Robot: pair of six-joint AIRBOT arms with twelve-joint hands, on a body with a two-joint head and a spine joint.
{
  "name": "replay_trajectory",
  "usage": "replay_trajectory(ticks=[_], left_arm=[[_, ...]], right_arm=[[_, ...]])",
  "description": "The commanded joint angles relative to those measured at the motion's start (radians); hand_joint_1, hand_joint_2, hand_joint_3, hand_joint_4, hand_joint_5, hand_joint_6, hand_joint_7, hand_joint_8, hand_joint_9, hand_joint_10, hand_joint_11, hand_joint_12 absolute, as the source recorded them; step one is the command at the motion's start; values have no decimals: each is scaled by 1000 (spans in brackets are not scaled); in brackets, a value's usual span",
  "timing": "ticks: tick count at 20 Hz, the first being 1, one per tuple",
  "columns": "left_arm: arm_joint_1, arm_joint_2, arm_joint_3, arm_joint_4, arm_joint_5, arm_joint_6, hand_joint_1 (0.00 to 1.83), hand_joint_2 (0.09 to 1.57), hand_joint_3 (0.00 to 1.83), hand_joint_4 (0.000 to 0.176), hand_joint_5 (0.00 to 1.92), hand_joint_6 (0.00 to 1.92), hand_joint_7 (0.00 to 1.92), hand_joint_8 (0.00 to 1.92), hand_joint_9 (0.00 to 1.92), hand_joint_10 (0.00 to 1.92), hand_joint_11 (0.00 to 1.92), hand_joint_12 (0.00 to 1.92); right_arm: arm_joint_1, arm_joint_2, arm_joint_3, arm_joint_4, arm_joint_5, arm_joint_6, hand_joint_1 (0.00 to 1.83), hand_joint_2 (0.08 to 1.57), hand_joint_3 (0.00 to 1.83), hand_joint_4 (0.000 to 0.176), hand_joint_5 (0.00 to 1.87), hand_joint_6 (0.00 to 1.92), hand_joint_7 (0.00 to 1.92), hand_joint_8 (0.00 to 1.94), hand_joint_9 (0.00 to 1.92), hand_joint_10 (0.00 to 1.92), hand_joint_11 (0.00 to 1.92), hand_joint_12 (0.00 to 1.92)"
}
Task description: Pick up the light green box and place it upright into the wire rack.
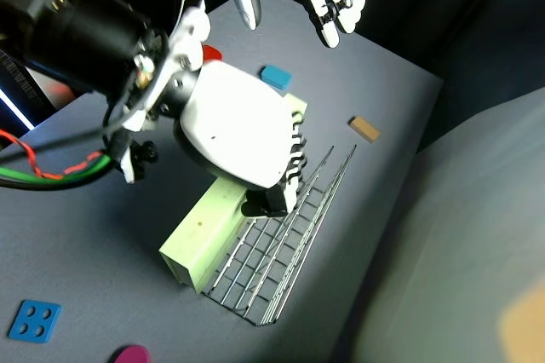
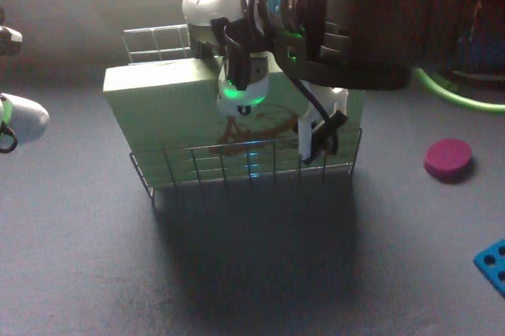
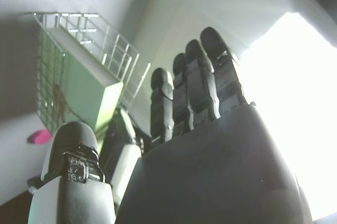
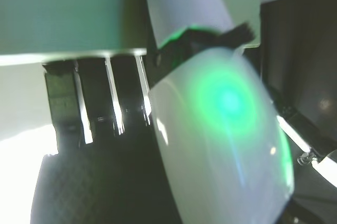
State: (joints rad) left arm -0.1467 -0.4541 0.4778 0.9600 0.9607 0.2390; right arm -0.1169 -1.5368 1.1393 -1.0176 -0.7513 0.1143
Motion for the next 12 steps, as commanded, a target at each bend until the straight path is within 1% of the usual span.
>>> replay_trajectory(ticks=[1, 3, 7, 12], left_arm=[[-15, 2, 1, 80, -43, 5, 189, 1224, 0, 52, 211, 0, 157, 0, 175, 0, 0, 600], [-15, 2, -3, 80, -44, 5, 189, 1224, 0, 52, 209, 0, 157, 0, 175, 0, 0, 634], [-14, 1, -4, 80, -49, 5, 189, 1223, 0, 53, 209, 0, 154, 0, 175, 0, 0, 638], [-12, -1, -2, 80, -64, 13, 187, 1224, 0, 53, 208, 0, 153, 0, 174, 0, 0, 622]], right_arm=[[2, -4, 6, -75, 48, 7, 1358, 1173, 0, 0, 804, 1040, 883, 1193, 817, 1448, 780, 1485], [-8, -11, 17, -77, 45, 10, 1359, 1170, 0, 0, 800, 1050, 886, 1178, 832, 1433, 800, 1465], [-21, -15, 21, -92, 47, 10, 1361, 1165, 0, 0, 797, 1049, 897, 1157, 850, 1411, 814, 1419], [-29, -18, 23, -97, 48, 10, 1359, 1167, 0, 0, 809, 1041, 900, 1158, 823, 1439, 779, 1462]])
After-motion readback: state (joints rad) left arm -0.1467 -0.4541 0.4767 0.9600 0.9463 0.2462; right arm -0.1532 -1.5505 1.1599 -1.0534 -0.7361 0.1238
